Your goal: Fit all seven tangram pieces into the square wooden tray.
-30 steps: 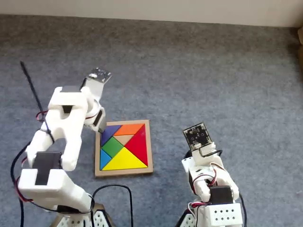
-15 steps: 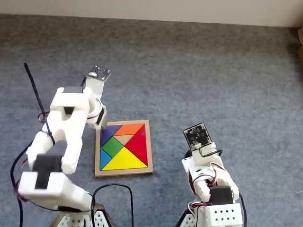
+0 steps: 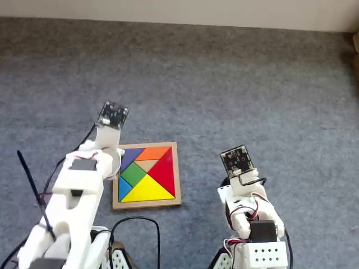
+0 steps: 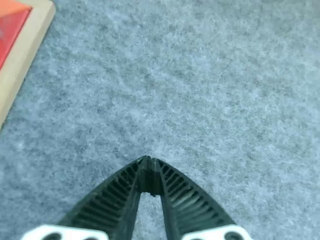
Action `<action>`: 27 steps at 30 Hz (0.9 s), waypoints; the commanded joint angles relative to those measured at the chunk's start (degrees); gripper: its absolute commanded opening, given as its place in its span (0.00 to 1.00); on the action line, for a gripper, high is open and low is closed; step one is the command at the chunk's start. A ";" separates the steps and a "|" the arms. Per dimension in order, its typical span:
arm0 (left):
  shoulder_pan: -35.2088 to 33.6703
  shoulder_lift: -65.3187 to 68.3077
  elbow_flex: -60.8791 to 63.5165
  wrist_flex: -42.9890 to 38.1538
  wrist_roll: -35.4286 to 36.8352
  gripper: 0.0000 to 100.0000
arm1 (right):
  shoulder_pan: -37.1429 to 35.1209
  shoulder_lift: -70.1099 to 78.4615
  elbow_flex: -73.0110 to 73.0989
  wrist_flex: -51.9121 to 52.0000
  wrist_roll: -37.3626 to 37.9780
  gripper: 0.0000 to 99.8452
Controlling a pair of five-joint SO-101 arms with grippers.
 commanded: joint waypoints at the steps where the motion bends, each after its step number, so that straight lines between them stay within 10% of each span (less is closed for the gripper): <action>1: -0.31 -6.11 4.70 -4.57 0.26 0.01 | 1.10 -0.57 6.29 -0.04 0.70 0.01; 19: -0.31 -48.04 29.58 -7.30 0.35 0.01 | 1.01 -0.57 6.29 -0.04 0.70 0.01; 27: -0.22 -68.97 28.97 17.14 0.44 0.01 | 1.10 -0.57 6.29 0.04 0.70 0.01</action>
